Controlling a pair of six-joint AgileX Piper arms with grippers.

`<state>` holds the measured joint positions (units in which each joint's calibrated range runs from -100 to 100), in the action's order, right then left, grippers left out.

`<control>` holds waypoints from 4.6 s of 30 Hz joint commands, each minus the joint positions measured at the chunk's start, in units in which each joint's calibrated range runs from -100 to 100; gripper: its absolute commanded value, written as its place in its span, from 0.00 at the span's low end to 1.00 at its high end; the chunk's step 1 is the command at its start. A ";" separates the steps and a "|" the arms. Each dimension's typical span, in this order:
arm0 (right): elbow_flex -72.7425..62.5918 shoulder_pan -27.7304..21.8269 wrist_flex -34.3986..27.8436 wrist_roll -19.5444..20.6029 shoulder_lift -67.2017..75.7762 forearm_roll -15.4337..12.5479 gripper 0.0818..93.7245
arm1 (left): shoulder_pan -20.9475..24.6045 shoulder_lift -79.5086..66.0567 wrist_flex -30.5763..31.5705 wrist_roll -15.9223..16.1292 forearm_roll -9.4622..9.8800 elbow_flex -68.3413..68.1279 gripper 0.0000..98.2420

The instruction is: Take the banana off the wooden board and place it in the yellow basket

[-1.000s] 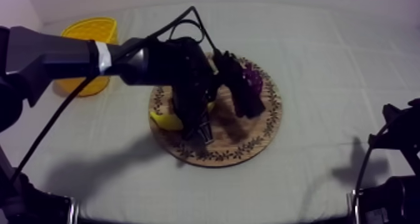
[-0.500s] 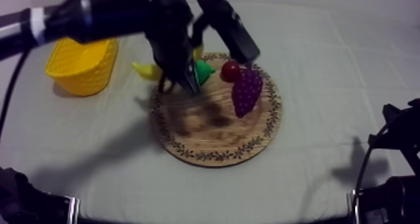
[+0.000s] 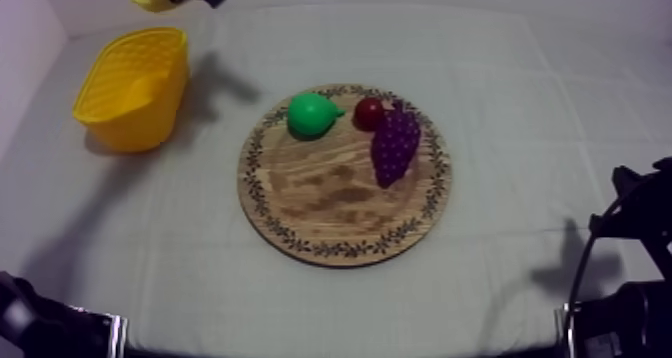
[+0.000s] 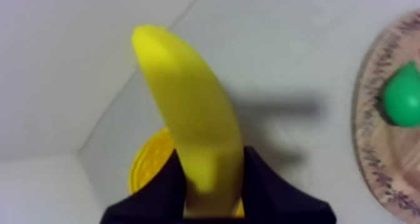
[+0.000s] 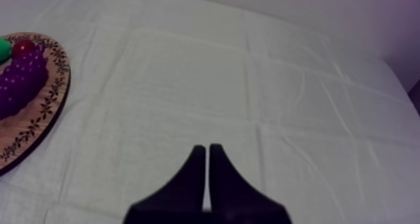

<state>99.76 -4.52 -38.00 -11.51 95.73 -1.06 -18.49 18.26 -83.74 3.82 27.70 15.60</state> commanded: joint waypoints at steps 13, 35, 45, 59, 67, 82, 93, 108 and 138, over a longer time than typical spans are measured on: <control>0.02 0.00 0.01 0.01 0.02 0.01 0.00 | 13.91 8.10 7.91 -2.36 -3.53 -7.76 0.14; 0.02 0.00 0.01 0.01 0.02 0.01 0.00 | 14.85 8.20 19.40 -4.14 -8.97 -22.61 0.22; 0.02 0.00 0.01 0.01 0.02 0.01 0.00 | 15.55 6.16 20.64 1.59 -12.51 -23.98 0.62; 0.02 0.00 0.01 0.01 0.02 0.01 0.00 | 14.30 -8.79 32.56 5.19 -19.06 -36.79 0.38; 0.02 0.00 0.01 0.01 0.02 0.01 0.00 | 8.89 -25.49 40.60 2.09 -18.49 -48.63 0.06; 0.02 0.00 0.01 0.01 0.02 0.01 0.00 | 8.04 -63.51 57.36 -5.75 -15.41 -79.05 0.00; 0.02 0.00 0.01 0.01 0.02 0.01 0.00 | 15.40 -88.03 58.32 -3.12 -21.47 -97.74 0.00; 0.02 0.00 0.01 0.01 0.02 0.01 0.00 | 18.46 -113.85 48.28 -2.94 -24.09 -113.63 0.00; 0.02 0.00 0.01 0.01 0.02 0.01 0.00 | 15.41 -118.26 51.73 -14.19 -25.38 -115.38 0.00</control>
<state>99.76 -4.52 -37.99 -11.49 95.73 -1.06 -3.09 -100.00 -32.06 -10.39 2.34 -99.77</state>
